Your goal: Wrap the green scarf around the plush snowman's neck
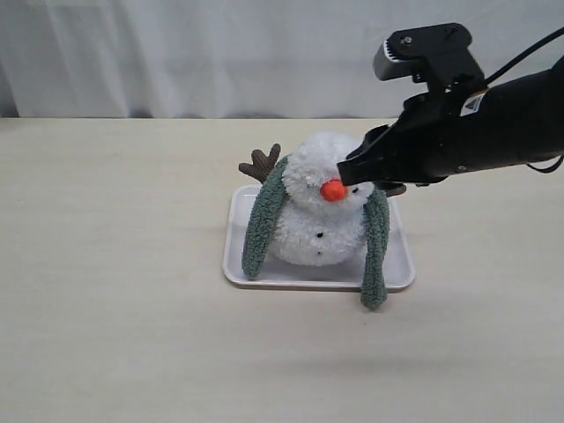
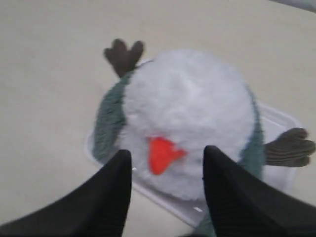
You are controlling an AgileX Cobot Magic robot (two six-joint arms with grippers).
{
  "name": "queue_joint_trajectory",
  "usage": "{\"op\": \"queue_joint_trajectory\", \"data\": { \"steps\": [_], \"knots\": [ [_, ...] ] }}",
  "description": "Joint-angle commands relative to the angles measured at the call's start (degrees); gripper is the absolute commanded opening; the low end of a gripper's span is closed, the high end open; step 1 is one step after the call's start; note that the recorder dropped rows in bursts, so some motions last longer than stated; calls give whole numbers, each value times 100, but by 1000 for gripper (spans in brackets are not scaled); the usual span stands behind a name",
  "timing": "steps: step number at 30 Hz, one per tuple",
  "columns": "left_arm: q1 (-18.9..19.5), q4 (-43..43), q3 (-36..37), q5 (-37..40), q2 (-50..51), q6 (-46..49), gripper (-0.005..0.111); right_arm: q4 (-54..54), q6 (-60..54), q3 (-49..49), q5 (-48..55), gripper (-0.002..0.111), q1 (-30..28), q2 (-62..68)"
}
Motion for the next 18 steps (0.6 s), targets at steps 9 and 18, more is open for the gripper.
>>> {"op": "queue_joint_trajectory", "data": {
  "steps": [9, 18],
  "knots": [
    [-27, -5, 11, -79, -3, -9, 0, 247, 1197, 60, -326, 60, 1659, 1096],
    [-27, -5, 11, -79, -3, -9, 0, 736, 1461, 60, -1662, 60, 1659, 2303]
  ]
}}
